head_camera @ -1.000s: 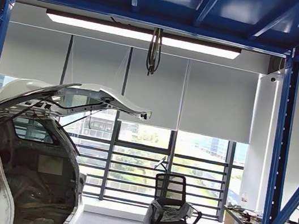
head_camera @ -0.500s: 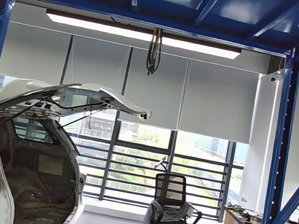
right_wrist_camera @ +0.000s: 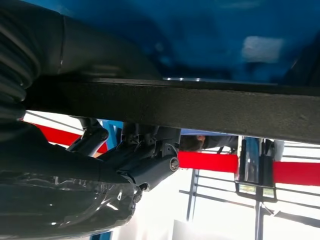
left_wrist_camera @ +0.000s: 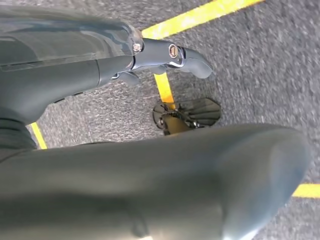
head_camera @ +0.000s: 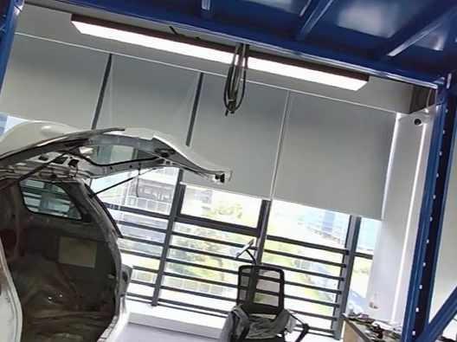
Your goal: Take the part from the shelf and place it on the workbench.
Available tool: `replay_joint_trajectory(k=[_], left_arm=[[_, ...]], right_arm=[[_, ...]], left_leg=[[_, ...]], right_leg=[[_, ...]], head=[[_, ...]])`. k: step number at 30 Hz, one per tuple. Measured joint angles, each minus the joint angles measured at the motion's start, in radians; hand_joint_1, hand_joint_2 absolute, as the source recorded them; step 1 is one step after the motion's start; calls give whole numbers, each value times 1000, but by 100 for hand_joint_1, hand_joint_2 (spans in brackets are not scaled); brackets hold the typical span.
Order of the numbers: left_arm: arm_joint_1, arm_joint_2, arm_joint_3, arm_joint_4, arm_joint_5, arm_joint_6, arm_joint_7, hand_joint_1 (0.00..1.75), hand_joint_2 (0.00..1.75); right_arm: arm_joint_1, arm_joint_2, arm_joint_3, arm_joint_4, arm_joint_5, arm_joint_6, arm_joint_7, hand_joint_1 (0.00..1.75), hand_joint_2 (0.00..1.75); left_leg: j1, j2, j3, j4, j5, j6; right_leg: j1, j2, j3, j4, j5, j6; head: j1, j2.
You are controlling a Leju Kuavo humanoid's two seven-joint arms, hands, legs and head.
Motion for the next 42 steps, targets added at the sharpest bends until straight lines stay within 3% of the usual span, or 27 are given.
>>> replay_joint_trajectory(k=[5,12,22,25,35,42], left_arm=[[0,0,0,0,19,5,10,0,175],[10,0,0,0,40,9,-5,0,175],[19,1,25,0,118,-15,-92,0,175],[20,1,40,0,133,-21,-102,0,175],[25,1,49,0,137,-18,-106,0,175],[41,5,68,0,139,15,-63,0,175]], right_arm=[[49,-14,-33,-91,-31,-3,-12,175,175],[163,-36,-115,-390,-205,29,-96,175,175],[350,-17,-235,-960,-1008,285,-346,175,175],[423,10,-239,-1075,-1170,354,-399,175,175],[503,54,-231,-1179,-1232,382,-443,175,175],[581,80,-144,-1212,-1307,434,-424,175,175]], left_leg=[[0,0,0,0,0,0],[0,0,-2,0,0,0],[0,0,-3,0,0,0],[0,0,-3,0,-1,-1],[0,0,-3,0,-1,-1],[-9,0,-3,1,-3,3]], right_leg=[[0,0,0,0,0,0],[0,0,-2,0,0,0],[0,-1,-3,0,-1,0],[0,-1,-3,0,-1,-1],[0,0,-3,0,-1,-1],[-7,0,-3,-1,-1,3]], head=[[0,0],[0,0],[0,0],[0,0],[0,0],[0,0]])
